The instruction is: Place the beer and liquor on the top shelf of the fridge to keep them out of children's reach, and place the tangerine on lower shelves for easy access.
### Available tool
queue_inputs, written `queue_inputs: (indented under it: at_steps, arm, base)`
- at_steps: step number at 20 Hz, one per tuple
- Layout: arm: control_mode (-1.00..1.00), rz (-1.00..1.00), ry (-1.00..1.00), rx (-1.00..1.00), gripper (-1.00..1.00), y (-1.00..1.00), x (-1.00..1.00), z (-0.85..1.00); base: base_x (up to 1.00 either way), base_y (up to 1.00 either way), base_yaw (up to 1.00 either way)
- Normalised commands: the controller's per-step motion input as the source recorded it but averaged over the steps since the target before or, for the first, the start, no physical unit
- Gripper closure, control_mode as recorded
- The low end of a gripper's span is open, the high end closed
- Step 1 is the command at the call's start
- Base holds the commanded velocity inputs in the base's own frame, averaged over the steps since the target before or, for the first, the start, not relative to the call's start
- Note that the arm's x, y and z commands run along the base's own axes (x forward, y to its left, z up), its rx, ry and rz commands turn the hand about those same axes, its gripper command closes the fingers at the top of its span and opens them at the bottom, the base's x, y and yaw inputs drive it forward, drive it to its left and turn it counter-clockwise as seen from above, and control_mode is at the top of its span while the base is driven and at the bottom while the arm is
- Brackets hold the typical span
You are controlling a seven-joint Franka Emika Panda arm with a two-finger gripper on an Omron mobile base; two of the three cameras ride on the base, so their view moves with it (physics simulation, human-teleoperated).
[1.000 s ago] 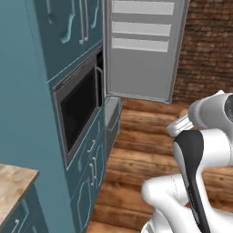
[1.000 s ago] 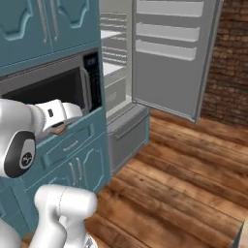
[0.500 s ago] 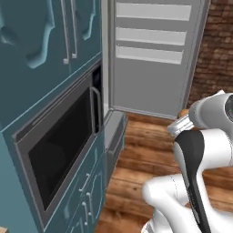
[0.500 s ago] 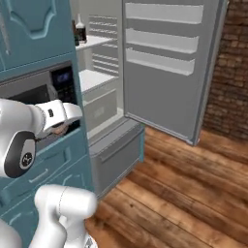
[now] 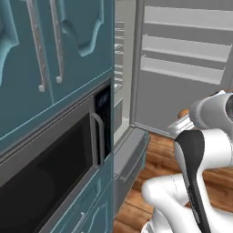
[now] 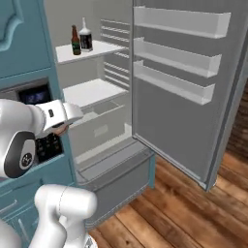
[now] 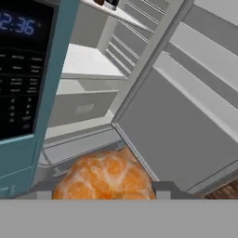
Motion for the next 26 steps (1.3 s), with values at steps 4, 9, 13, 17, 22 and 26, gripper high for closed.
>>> queue_inputs:
  at_steps: [4, 9, 13, 17, 22, 26]
  arm:
    - [1.0, 0.0, 0.0, 0.0, 1.0, 0.0, 0.0, 0.0]
    - [1.0, 0.0, 0.0, 0.0, 1.0, 0.0, 0.0, 0.0]
    - [1.0, 0.0, 0.0, 0.0, 1.0, 0.0, 0.0, 0.0]
    - [1.0, 0.0, 0.0, 0.0, 1.0, 0.0, 0.0, 0.0]
    - [1.0, 0.0, 0.0, 0.0, 1.0, 0.0, 0.0, 0.0]
    - [1.0, 0.0, 0.0, 0.0, 1.0, 0.0, 0.0, 0.0]
  base:
    - [0.64, -0.29, 0.48]
    - [0.16, -0.33, 0.48]
    - [0.07, -0.26, 0.48]
    - [0.19, -0.39, 0.46]
    - [0.16, -0.56, 0.4]
    - [0.12, -0.6, 0.34]
